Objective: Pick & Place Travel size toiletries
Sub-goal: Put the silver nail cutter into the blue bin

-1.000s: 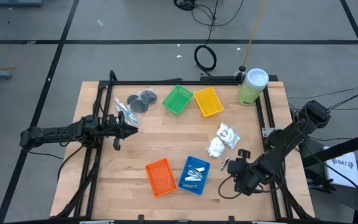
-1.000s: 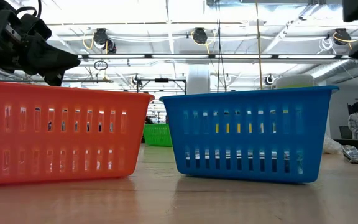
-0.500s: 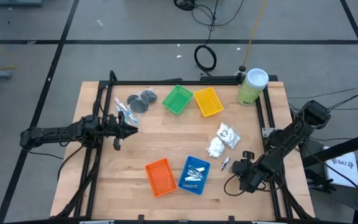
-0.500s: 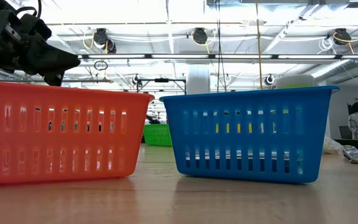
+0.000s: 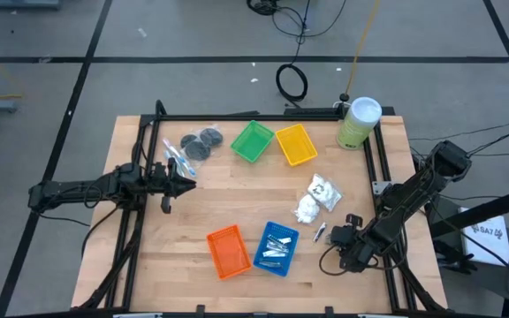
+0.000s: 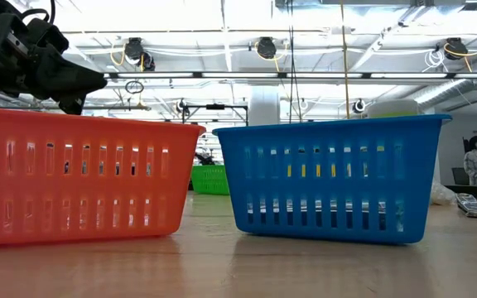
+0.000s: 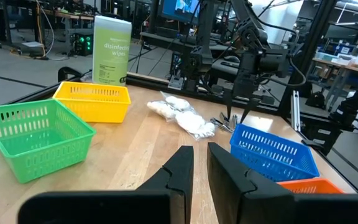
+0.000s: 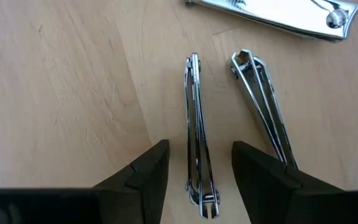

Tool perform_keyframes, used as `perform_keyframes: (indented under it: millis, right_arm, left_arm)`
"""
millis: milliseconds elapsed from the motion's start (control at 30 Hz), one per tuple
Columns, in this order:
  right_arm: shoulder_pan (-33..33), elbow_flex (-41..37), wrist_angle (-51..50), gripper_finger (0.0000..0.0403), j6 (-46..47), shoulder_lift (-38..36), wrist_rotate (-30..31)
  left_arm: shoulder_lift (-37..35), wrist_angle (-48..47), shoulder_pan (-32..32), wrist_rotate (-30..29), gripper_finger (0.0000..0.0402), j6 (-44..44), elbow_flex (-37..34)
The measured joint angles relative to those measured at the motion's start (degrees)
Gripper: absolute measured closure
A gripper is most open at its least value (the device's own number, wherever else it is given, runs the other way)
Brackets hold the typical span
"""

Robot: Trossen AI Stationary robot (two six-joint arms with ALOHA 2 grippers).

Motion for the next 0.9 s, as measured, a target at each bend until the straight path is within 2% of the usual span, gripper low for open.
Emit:
perform_keyframes:
  millis: [267,700,900]
  right_arm:
    - [0.04,-0.07,0.01,0.0247,-0.64,0.07,1.14]
    - [0.00,-0.11,1.05,0.0348,-0.84,0.13,1.43]
    - [0.00,-0.12,1.28,0.0372,-0.81,0.13,1.38]
  left_arm:
    - [0.00,0.01,-0.02,0.00,0.0357,0.01,0.01]
    - [0.00,0.01,0.00,0.00,0.0357,-0.01,0.00]
    - [0.00,0.01,-0.02,0.00,0.0357,-0.01,0.00]
